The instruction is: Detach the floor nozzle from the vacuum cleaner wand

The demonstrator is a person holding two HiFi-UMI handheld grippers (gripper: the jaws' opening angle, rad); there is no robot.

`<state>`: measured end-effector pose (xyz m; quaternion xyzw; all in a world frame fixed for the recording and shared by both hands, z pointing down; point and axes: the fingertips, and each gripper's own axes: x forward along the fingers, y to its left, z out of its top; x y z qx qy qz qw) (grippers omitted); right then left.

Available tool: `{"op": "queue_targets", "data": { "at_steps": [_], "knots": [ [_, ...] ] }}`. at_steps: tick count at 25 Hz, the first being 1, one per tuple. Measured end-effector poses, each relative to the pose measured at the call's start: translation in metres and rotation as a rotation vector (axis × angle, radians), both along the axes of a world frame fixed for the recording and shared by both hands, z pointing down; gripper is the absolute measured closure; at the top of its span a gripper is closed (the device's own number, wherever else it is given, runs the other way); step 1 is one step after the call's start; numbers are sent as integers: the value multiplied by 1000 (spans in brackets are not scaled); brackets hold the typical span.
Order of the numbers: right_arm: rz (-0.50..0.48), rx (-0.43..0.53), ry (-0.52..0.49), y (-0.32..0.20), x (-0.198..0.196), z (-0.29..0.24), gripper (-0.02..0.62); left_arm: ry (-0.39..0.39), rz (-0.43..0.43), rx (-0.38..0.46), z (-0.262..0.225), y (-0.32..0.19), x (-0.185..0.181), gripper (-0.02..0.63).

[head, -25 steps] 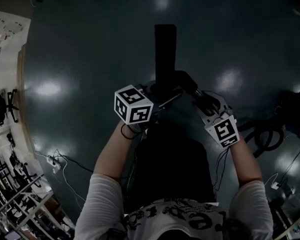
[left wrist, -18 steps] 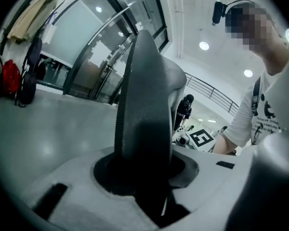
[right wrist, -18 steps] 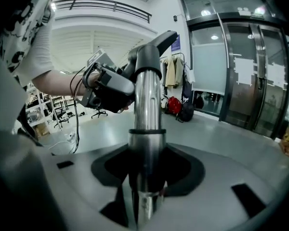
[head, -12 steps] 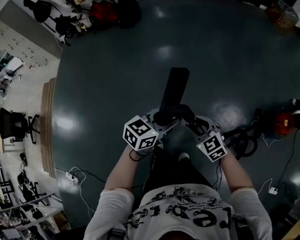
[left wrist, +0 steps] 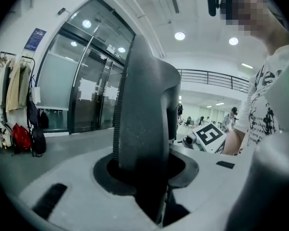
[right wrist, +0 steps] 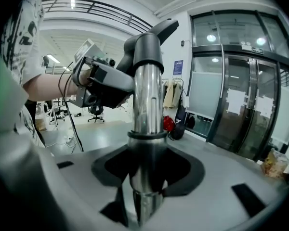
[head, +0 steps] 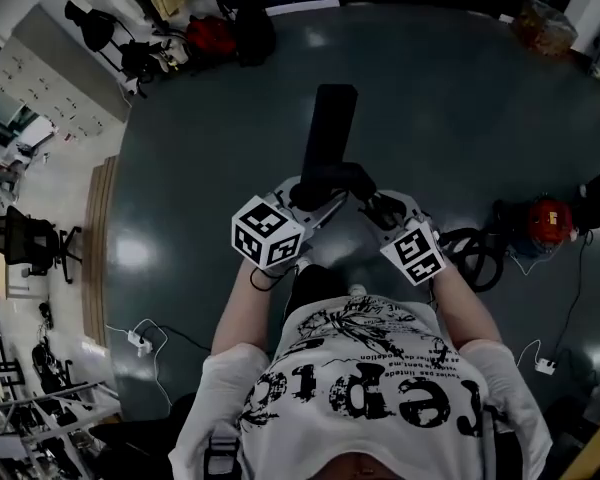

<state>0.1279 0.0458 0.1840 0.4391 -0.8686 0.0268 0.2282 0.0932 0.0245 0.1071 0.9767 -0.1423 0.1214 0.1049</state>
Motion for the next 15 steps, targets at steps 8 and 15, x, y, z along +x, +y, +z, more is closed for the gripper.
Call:
{"op": "queue_targets", "data": {
  "at_steps": [8,15],
  "knots": [
    [67,-22,-35,3,14,-4,419,-84,-14,33,-14,4,17,477],
    [122,-40,-47,0,27,-12,419,-107,-123,5,-24,9,26,477]
  ]
}}
